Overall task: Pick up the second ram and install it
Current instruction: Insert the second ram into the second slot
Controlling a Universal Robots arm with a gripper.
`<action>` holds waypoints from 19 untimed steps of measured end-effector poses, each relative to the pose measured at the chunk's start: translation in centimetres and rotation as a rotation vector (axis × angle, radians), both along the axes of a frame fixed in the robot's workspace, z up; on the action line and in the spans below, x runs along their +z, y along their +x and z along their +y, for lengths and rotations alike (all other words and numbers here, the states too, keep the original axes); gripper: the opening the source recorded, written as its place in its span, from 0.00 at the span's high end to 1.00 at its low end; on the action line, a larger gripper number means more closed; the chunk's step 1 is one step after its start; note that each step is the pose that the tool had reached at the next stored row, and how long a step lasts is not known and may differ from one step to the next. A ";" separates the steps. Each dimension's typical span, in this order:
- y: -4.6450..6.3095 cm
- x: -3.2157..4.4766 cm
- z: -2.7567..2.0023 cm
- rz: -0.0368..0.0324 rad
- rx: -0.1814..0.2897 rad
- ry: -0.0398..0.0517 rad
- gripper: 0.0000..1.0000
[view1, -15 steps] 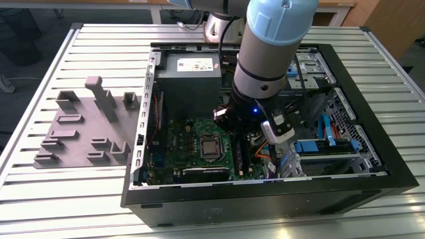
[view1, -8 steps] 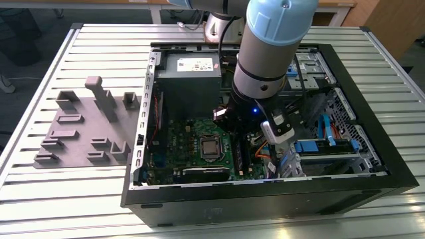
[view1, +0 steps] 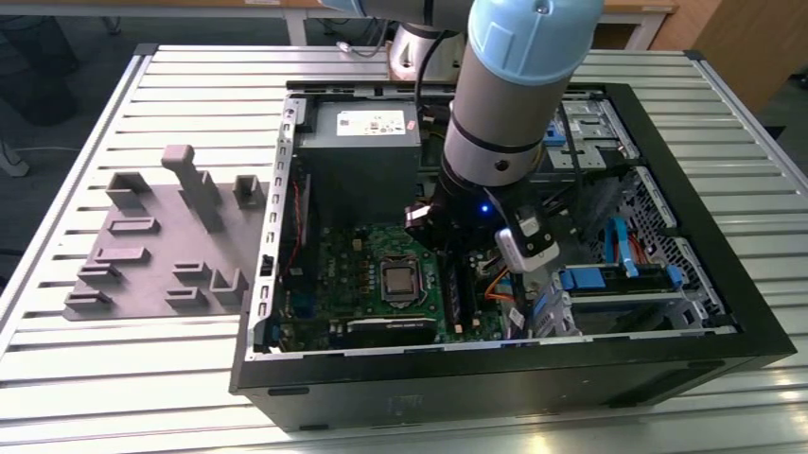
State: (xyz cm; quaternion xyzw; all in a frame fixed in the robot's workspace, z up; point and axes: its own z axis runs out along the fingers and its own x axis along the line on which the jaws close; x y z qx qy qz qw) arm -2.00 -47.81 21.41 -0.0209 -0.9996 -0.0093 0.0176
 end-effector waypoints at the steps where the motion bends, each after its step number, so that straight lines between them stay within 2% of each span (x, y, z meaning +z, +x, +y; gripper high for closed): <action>1: 0.0 -0.01 0.01 0.0000 0.000 0.0002 0.86; 19: 0.0 0.09 0.02 0.0005 0.009 -0.0002 0.86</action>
